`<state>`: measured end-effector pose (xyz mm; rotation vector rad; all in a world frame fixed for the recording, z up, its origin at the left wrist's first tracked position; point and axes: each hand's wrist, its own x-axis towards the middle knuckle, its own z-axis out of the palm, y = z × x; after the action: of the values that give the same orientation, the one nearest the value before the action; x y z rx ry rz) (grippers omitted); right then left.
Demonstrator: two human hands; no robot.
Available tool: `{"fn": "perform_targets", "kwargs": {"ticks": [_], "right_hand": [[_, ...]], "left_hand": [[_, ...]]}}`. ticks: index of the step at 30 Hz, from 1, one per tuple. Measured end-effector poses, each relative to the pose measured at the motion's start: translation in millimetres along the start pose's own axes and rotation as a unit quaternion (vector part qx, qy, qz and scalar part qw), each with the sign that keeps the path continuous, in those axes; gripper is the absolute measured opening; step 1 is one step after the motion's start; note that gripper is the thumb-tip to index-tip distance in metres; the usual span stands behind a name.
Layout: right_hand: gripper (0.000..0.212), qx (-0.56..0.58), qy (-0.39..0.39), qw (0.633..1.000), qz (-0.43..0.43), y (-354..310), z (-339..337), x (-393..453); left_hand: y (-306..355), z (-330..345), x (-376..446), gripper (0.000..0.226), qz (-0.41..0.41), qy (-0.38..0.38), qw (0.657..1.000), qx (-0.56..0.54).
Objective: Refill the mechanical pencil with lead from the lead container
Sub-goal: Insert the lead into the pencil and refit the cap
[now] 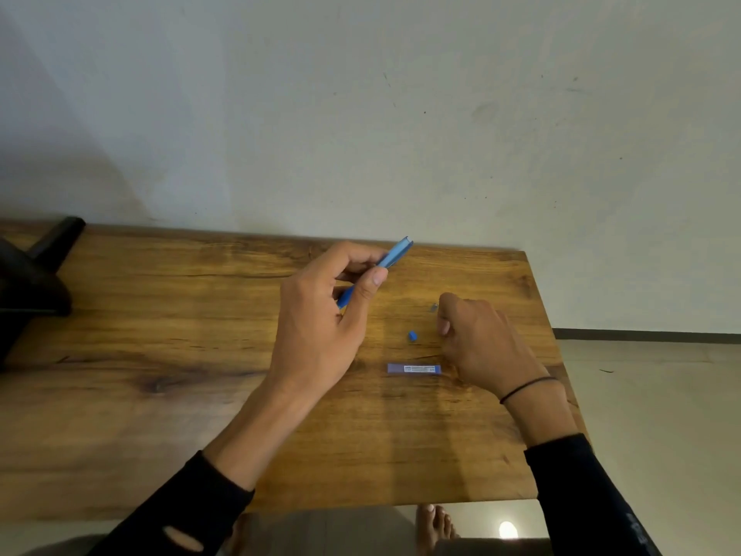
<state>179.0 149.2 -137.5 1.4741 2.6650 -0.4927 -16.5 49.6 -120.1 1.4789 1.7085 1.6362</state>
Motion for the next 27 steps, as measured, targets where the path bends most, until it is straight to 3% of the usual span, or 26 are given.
{"fn": "perform_targets", "kwargs": {"ticks": [4, 7, 10, 17, 23, 27], "right_hand": [[0.017, 0.144, 0.047, 0.988, 0.031, 5.8, -28.1, 0.2], [0.023, 0.265, 0.081, 0.959, 0.050, 11.4, -44.1, -3.3], [0.031, 0.322, 0.104, 0.940, 0.045, 10.6, -47.7, -3.5], [0.034, 0.264, 0.115, 0.954, 0.087, 22.7, -43.8, -1.2], [0.034, 0.256, 0.174, 0.948, 0.077, 21.9, -37.4, 4.3], [0.024, 0.265, 0.194, 0.942, 0.065, 8.8, -33.3, 11.4]], "left_hand": [[0.9, 0.4, -0.9, 0.014, 0.000, -0.013, 1.000, 0.004], [1.9, 0.1, -0.8, 0.015, 0.006, -0.034, 0.999, 0.016], [3.6, 0.4, -0.5, 0.019, 0.000, -0.050, 0.999, 0.018], [-4.5, -13.8, 10.2, 0.017, -0.016, -0.032, 0.999, 0.027], [-26.4, -61.7, 39.6, 0.008, -0.044, 0.128, 0.990, 0.033], [-26.4, -66.0, 36.5, 0.009, -0.050, 0.141, 0.988, 0.032]]}}
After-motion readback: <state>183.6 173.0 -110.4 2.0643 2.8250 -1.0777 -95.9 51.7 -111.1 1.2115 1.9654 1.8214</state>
